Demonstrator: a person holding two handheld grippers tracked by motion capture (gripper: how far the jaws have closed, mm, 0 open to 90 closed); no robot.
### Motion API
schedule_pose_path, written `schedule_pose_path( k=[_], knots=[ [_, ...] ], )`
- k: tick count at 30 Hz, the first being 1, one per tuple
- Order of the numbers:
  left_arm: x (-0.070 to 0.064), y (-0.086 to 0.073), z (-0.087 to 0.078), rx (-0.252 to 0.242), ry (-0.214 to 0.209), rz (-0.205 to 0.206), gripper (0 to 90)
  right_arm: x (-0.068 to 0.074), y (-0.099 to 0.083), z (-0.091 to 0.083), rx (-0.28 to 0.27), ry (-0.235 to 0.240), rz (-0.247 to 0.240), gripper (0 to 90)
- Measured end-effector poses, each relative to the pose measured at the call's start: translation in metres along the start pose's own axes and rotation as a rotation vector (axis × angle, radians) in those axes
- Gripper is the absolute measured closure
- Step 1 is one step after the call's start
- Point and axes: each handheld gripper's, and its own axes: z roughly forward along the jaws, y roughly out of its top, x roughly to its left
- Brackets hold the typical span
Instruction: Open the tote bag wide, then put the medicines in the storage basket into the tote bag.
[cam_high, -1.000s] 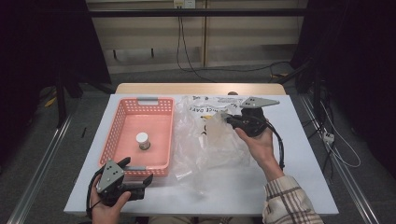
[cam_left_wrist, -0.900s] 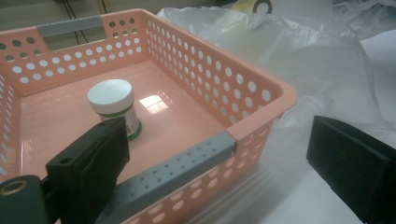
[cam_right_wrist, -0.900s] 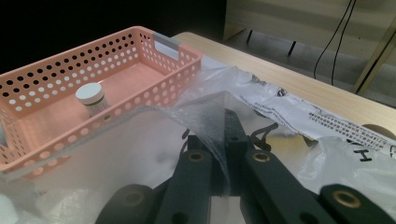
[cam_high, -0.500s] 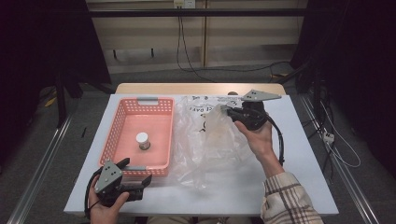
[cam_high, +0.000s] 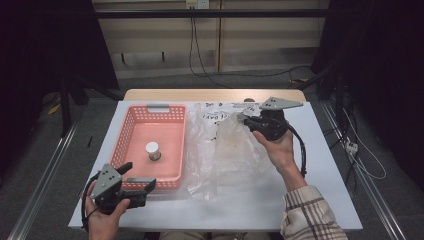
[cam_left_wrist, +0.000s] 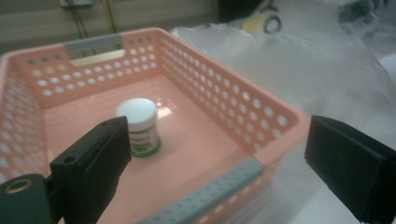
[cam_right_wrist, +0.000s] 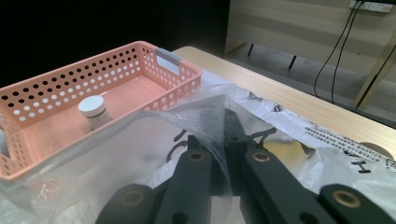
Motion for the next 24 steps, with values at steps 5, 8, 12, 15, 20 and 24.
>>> schedule_pose_path(
  k=[5, 8, 12, 15, 20, 24],
  knots=[
    [0.008, 0.006, 0.0, 0.048, -0.021, -0.002, 6.7, 0.001, 0.0, 0.001, 0.003, 0.004, 0.0, 90.0],
    [0.01, 0.011, 0.006, 0.079, -0.03, 0.017, 6.7, 0.001, 0.0, 0.001, 0.008, 0.002, -0.003, 90.0],
    [0.016, 0.021, 0.019, 0.124, -0.04, 0.061, 7.4, -0.001, -0.001, 0.002, 0.017, 0.006, 0.002, 90.0],
    [0.02, 0.03, 0.03, 0.18, -0.025, 0.054, 7.5, -0.001, 0.0, 0.004, 0.01, 0.01, 0.006, 90.0],
    [0.028, 0.041, 0.045, 0.219, -0.059, 0.05, 7.5, 0.0, -0.004, 0.003, 0.022, 0.013, 0.014, 90.0],
    [0.031, 0.045, 0.058, 0.237, -0.094, 0.042, 6.5, -0.002, -0.006, 0.002, 0.023, 0.01, 0.017, 90.0]
  ],
)
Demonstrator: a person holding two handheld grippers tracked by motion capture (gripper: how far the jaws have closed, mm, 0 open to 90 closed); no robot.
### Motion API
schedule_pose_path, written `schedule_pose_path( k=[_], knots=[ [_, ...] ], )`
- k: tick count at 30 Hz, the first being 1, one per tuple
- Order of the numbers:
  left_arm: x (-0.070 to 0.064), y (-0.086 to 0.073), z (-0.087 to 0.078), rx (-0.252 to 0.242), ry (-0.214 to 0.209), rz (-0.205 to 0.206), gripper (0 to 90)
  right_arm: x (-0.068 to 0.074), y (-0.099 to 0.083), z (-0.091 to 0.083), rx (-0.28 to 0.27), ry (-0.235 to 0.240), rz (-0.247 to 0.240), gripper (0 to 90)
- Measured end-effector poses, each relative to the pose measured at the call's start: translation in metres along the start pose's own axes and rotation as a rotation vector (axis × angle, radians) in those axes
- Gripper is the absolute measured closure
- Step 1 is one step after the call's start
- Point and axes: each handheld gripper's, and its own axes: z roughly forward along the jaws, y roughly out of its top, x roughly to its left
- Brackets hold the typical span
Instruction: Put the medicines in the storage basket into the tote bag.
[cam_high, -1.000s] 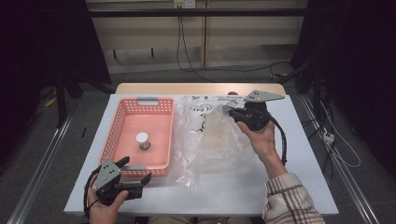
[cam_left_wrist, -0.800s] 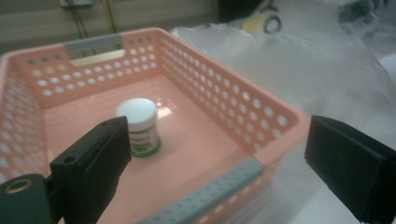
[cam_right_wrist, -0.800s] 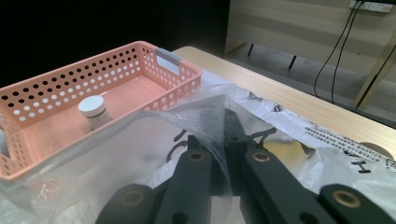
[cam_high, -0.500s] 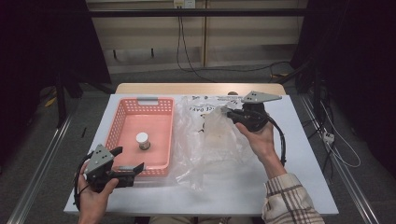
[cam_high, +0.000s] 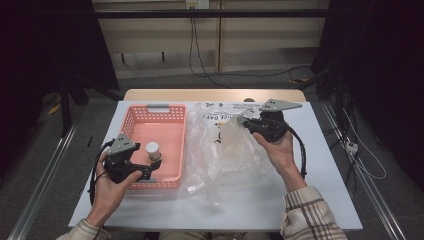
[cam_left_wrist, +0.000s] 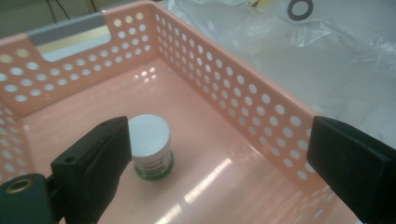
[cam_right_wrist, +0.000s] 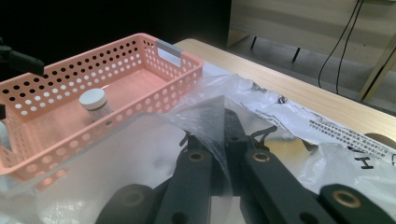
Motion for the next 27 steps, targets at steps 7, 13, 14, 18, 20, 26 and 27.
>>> schedule_pose_path(
  k=[7, 13, 14, 18, 20, 26, 27],
  knots=[
    [0.009, 0.01, 0.02, 0.065, 0.019, 0.03, 8.6, -0.002, -0.002, 0.0, 0.006, -0.003, 0.006, 90.0],
    [0.026, 0.017, 0.029, 0.109, 0.058, -0.009, 8.7, -0.001, -0.002, 0.003, 0.013, 0.004, -0.002, 90.0],
    [0.027, 0.018, 0.03, 0.108, 0.062, -0.013, 8.9, -0.001, -0.002, 0.004, 0.014, 0.005, -0.003, 90.0],
    [0.032, 0.022, 0.036, 0.134, 0.064, -0.002, 12.4, -0.001, -0.002, 0.005, 0.011, 0.008, 0.001, 90.0],
    [0.036, 0.022, 0.043, 0.158, 0.051, -0.002, 12.9, -0.001, -0.002, 0.005, 0.012, 0.008, 0.001, 90.0],
    [0.045, 0.016, 0.06, 0.215, 0.051, -0.024, 23.1, 0.001, -0.002, 0.009, 0.022, 0.018, -0.009, 90.0],
    [0.046, 0.015, 0.063, 0.231, 0.061, -0.033, 23.3, 0.001, -0.002, 0.01, 0.022, 0.02, -0.005, 90.0]
  ],
)
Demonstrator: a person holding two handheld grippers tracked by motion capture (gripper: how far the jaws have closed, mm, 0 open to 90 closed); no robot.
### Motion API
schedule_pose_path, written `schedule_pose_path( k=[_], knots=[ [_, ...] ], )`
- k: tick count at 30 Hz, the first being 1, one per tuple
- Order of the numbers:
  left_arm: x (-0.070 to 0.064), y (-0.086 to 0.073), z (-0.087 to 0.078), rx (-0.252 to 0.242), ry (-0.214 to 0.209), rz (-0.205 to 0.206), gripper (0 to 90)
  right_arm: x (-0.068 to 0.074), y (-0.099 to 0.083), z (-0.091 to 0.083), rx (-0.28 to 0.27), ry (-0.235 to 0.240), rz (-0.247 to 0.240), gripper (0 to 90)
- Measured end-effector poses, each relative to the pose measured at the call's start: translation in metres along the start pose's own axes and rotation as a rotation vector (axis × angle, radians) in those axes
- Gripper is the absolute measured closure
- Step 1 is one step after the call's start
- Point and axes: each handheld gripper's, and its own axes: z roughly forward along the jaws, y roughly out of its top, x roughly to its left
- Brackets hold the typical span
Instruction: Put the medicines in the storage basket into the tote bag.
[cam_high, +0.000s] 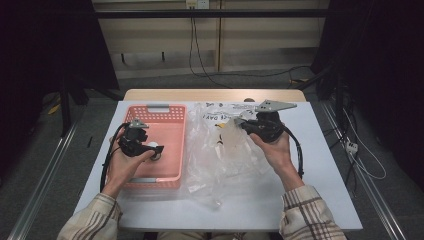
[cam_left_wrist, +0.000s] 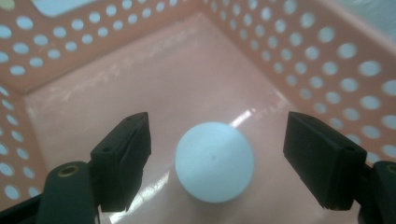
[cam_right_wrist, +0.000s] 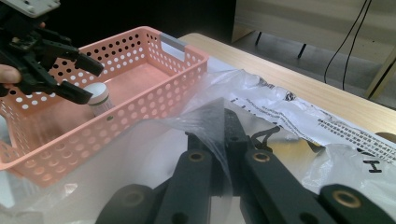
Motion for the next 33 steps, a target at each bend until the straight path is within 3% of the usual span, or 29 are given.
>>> schedule_pose_path(
  k=[2, 4, 8, 11, 16, 21, 25, 30, 33],
  knots=[
    [0.001, -0.001, 0.007, 0.032, 0.01, -0.002, 24.3, 0.0, 0.0, 0.0, 0.002, -0.001, -0.001, 90.0],
    [0.0, -0.001, 0.01, 0.063, -0.006, 0.01, 30.8, 0.0, 0.0, 0.0, 0.003, -0.002, -0.002, 90.0],
    [-0.003, -0.001, 0.01, 0.07, -0.004, 0.028, 35.1, 0.0, -0.001, 0.0, 0.003, -0.003, -0.004, 90.0],
    [-0.003, -0.001, 0.013, 0.109, 0.019, 0.039, 39.4, -0.001, -0.001, 0.0, 0.007, -0.004, -0.004, 90.0],
    [-0.002, -0.003, 0.016, 0.149, 0.015, 0.036, 49.0, 0.0, -0.001, 0.0, 0.006, -0.003, -0.005, 90.0],
    [-0.003, -0.002, 0.017, 0.148, 0.014, 0.042, 50.6, 0.0, -0.001, 0.0, 0.008, -0.003, -0.008, 90.0],
    [-0.002, -0.001, 0.014, 0.111, 0.007, 0.022, 50.8, 0.001, -0.001, 0.0, 0.009, -0.005, -0.011, 90.0],
    [-0.004, 0.0, 0.01, 0.072, -0.002, 0.037, 50.8, 0.001, -0.002, 0.004, 0.019, -0.001, -0.018, 90.0],
    [-0.003, 0.0, 0.007, 0.046, -0.002, 0.025, 50.8, 0.002, -0.002, 0.005, 0.022, 0.001, -0.02, 90.0]
  ],
)
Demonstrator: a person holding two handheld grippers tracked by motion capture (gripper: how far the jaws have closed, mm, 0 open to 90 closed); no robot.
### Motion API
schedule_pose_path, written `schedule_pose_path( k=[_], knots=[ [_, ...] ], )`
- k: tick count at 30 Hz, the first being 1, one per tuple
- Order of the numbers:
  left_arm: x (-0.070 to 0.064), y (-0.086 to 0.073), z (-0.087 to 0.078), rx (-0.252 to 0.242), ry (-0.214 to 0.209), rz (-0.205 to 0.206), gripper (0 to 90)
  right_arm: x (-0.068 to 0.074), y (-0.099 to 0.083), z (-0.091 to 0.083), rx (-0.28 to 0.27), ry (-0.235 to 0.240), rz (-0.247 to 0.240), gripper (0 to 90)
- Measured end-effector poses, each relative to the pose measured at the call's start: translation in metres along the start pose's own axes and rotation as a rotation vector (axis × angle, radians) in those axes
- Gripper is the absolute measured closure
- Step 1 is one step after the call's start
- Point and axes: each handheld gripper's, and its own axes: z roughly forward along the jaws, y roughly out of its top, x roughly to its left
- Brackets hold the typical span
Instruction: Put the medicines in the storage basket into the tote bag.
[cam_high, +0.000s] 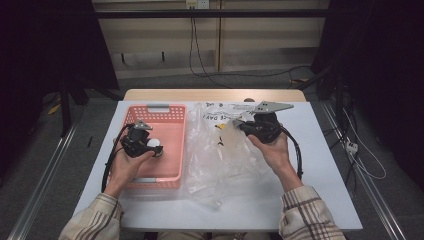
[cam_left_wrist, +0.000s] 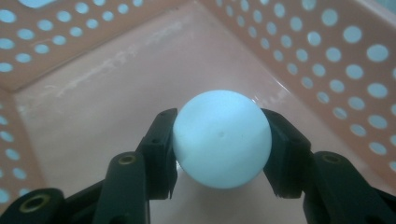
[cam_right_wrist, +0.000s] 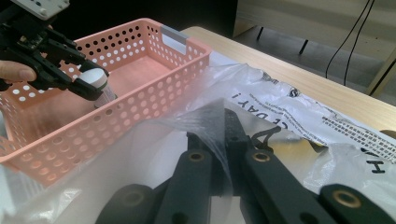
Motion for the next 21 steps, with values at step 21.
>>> schedule_pose_path(
  k=[21],
  knots=[
    [-0.023, 0.012, -0.037, -0.218, -0.023, 0.013, 50.8, -0.002, 0.001, -0.005, -0.013, -0.008, 0.005, 90.0]
  ],
)
